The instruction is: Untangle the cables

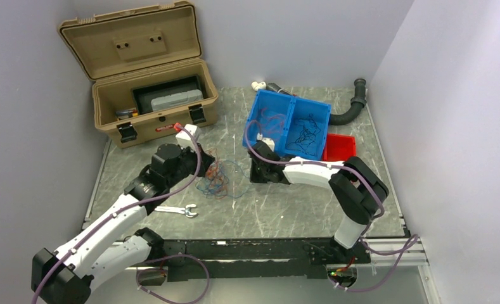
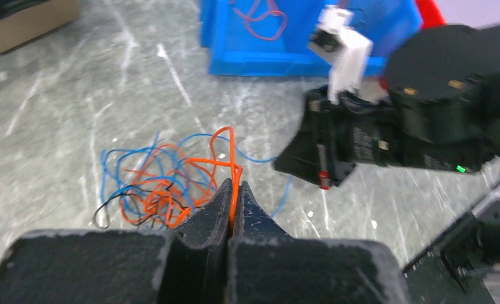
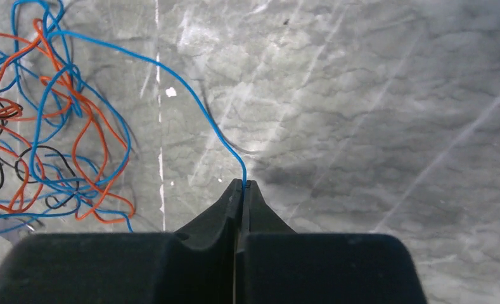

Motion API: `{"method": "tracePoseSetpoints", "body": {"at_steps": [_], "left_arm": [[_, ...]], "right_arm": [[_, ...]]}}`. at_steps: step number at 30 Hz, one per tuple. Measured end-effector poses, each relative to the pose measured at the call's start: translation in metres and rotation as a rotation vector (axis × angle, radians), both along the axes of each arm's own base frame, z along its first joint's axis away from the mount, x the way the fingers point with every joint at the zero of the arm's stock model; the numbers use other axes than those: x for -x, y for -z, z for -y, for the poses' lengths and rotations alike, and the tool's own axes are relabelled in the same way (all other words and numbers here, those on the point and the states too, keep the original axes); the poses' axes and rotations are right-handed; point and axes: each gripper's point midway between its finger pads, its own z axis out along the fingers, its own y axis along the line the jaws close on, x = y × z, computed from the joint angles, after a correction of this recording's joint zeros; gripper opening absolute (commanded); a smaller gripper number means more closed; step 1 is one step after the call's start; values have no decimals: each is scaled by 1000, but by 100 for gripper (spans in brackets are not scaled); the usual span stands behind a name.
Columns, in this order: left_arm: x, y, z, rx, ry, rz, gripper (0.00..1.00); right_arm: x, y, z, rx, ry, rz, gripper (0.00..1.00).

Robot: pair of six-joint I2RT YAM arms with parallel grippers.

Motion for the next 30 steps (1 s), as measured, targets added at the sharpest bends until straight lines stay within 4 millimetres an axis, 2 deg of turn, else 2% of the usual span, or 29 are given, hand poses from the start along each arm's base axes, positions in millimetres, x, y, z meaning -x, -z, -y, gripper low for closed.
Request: {"method": "tracePoseSetpoints", "body": {"at_steps": [3, 6, 8, 12, 13, 16, 19, 24, 30], "left_arm": [[-10, 9, -17, -7, -117, -24, 0], [-20, 27, -46, 3, -265, -74, 0], [-26, 41, -72, 17, -382, -125, 0], [-30, 65, -120, 36, -619, -223, 0], [-29, 70, -132, 40, -685, -246, 0], [-22, 77, -160, 38, -831, -281, 0], [-13, 74, -187, 38, -951, -271, 0], [-5, 65, -202, 54, -1031, -237, 0], [-3, 67, -202, 40, -1027, -243, 1]], "right_arm": [[-2, -8, 12, 37, 30, 24, 0], [-8, -39, 30, 68, 64, 89, 0], [-18, -80, 42, 64, 98, 173, 0], [-42, -183, 76, -1, 205, 387, 0], [-47, -217, 93, -21, 252, 454, 0], [-52, -287, 144, -46, 387, 597, 0], [-44, -334, 198, -18, 524, 703, 0], [-22, -364, 243, 60, 627, 770, 0], [-13, -372, 266, 146, 679, 781, 0]]}}
